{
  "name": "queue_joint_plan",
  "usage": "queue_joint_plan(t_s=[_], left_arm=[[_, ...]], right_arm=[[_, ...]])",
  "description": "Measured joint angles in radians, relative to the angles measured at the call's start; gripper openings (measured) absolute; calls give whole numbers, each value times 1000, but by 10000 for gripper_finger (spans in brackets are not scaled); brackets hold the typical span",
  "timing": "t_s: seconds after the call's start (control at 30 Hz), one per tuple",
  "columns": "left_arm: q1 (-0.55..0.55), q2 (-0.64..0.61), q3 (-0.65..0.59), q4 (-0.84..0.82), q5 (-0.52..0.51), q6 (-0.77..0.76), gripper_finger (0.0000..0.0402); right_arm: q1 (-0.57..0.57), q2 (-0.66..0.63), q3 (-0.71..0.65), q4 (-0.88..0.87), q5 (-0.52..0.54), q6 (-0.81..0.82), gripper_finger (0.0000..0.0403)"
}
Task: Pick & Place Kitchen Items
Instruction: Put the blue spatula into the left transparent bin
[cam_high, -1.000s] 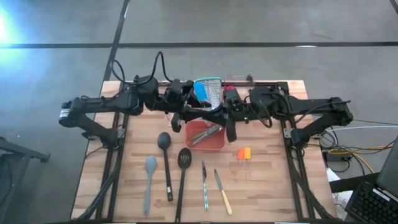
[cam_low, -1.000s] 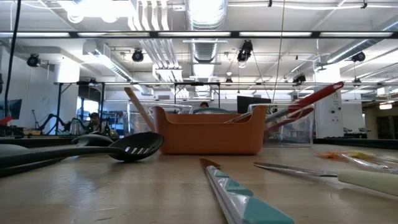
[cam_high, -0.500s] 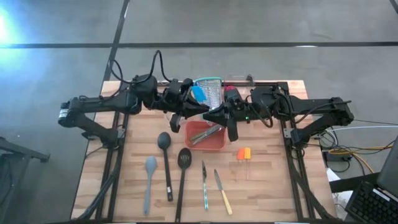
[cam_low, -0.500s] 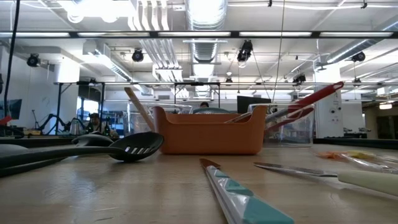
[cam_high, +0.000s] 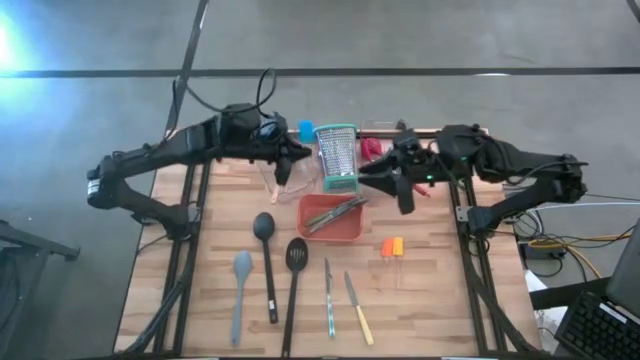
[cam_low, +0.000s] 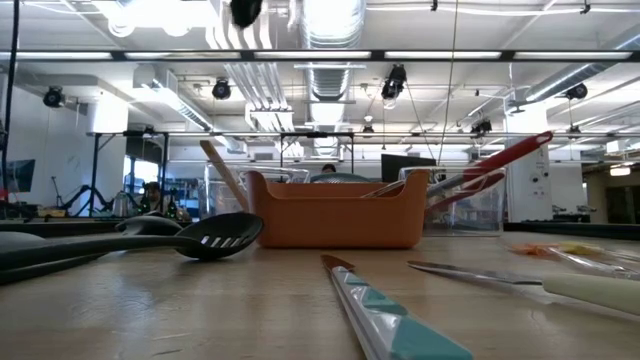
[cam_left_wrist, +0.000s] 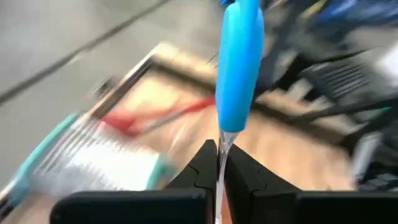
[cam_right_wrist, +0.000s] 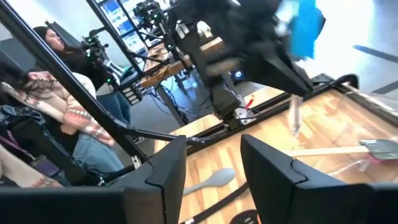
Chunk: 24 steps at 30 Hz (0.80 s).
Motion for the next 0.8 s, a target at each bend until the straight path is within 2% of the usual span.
queue_joint_plan(t_s=[0.1,0.33,0.63,0.8], left_arm=[[90,8,-41,-65,-4,-11,13],[254,9,-188,-70,7,-92,13],[396,14,-395,-28,148,-172,13],[471,48,-441,-25,180,-182,13]], right_arm=[[-6,-20,0,-26,19,-12,155],[-11,-66,0,-87,35,-8,151],[-20,-84,1,-105,36,25,134],[-20,-78,1,-107,36,25,130]])
